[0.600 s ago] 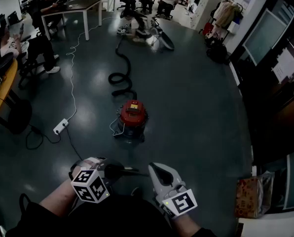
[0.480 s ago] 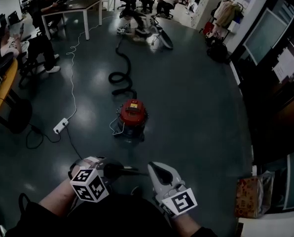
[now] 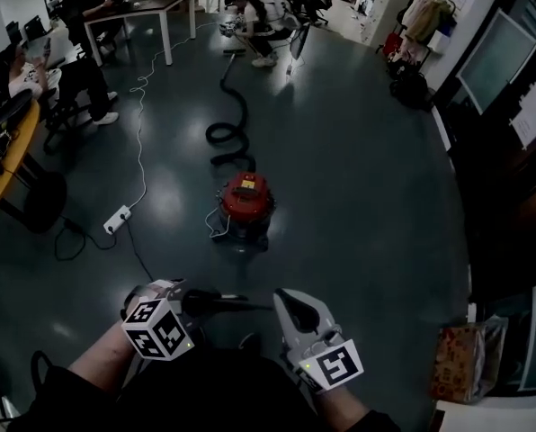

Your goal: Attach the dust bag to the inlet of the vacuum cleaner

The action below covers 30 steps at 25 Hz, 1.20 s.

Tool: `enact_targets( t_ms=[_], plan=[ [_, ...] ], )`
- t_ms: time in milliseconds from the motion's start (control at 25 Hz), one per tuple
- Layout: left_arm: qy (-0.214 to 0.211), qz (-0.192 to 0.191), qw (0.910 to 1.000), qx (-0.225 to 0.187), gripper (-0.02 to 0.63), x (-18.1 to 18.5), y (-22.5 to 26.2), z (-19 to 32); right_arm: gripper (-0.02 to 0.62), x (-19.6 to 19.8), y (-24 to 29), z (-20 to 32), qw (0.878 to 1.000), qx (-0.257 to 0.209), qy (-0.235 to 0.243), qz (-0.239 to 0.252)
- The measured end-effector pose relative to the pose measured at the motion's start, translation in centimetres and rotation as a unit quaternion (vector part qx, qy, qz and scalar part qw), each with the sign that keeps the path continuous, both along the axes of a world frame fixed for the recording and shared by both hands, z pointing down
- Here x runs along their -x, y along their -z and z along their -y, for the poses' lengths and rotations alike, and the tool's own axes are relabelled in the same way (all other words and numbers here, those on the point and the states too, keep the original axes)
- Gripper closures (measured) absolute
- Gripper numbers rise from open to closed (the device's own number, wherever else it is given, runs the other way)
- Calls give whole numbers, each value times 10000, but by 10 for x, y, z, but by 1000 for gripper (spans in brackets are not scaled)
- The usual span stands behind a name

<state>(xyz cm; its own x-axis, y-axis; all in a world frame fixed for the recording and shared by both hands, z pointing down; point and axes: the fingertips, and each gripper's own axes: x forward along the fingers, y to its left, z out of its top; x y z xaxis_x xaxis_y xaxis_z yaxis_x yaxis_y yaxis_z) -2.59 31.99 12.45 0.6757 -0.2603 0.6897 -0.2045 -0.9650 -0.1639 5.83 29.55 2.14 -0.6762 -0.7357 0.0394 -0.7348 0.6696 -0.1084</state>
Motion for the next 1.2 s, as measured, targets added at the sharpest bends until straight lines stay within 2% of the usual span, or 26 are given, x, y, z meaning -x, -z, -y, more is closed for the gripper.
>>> enact_targets(
  t_ms=[200,320,520,720,960,1200],
  plan=[
    [243,84,9997,-5,578,-10,-10,9,592,-22,-13,9,9997,-113,94,-176],
    [247,183,9995,-9,578,-18,-16,12,592,-34,-18,17,9998,-62,79,-187],
    [236,132,9996,63,578,-21,-25,24,592,-39,-23,37,9996,-19,-6,-289],
    [20,84,10000,10,578,-15,-39,54,592,-33,-26,72,9991,-57,-216,-366],
    [-342,-124,9993,-21,578,2,-64,103,592,-15,-51,129,9947,455,-676,-630],
    [-583,-252,9980,5,578,22,-84,153,592,11,-55,185,9904,627,-1029,-679]
  ],
)
